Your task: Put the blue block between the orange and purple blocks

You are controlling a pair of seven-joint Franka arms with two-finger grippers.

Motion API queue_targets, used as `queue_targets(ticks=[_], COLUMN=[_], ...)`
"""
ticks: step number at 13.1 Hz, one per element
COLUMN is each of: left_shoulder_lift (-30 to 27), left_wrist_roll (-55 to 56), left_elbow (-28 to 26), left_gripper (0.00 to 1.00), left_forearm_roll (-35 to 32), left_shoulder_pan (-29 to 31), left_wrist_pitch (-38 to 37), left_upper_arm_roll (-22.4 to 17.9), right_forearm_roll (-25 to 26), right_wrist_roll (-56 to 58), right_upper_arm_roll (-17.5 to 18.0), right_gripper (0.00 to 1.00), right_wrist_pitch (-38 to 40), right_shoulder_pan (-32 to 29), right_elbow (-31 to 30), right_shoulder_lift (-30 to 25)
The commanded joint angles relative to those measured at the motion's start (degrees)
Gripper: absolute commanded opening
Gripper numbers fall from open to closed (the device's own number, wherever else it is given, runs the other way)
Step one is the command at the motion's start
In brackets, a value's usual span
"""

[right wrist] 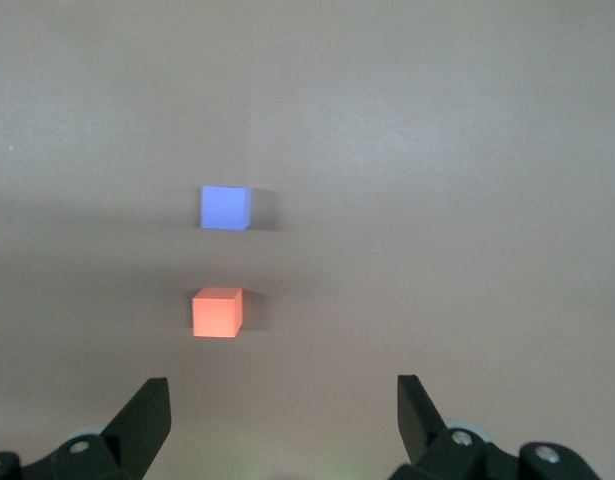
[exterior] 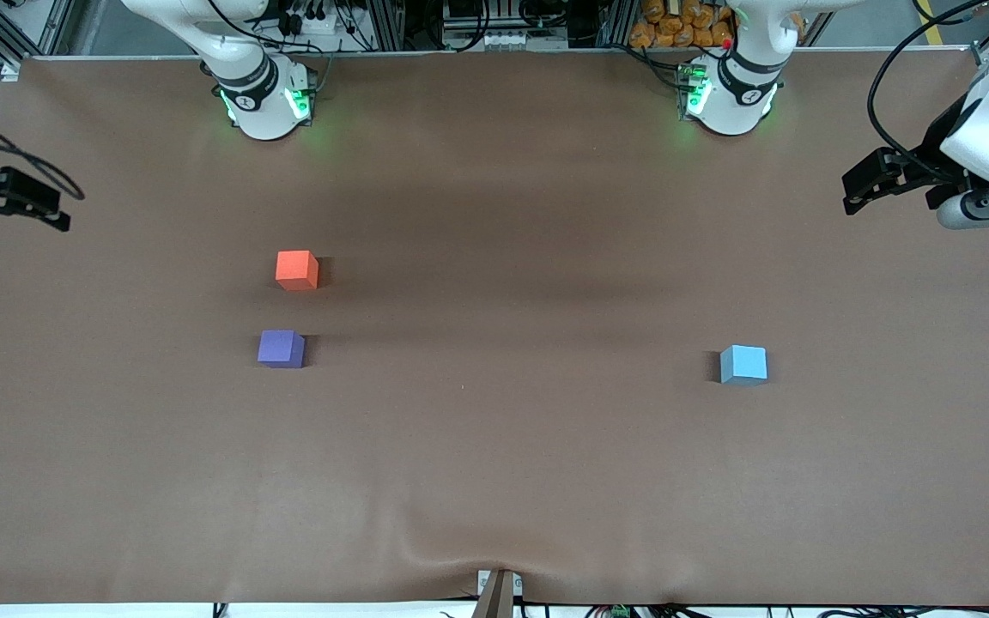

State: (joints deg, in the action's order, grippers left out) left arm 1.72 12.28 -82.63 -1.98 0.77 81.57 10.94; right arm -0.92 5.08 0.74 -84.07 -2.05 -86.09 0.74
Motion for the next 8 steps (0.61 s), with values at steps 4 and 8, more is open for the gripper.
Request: queue_targets(ticks=[4,8], left_shoulder_lift=[-0.14,-0.32], left_wrist_roll=[-1.38,-1.38], left_elbow=[-0.25,-1.22], left_gripper=[1.0,1.0], left_forearm_roll=[1.01,1.1], left_shoulder_pan=[0.46,0.63], left_wrist_pitch=[-1.41,-1.32], left_upper_arm_roll=[0.49,0.49], right_forearm_roll=[0.13,-0.05], right_wrist_roll=[-1.47,-1.56], right_upper_arm_roll=[0.58,0.23], right_gripper=[1.0,1.0], right_wrist_pitch=[0.66,1.2], right_shoulder_pan=[-0.32,-0.32], right_elbow=[-2.85,-3.91], right_shoulder_lift=[-1.44,-2.5])
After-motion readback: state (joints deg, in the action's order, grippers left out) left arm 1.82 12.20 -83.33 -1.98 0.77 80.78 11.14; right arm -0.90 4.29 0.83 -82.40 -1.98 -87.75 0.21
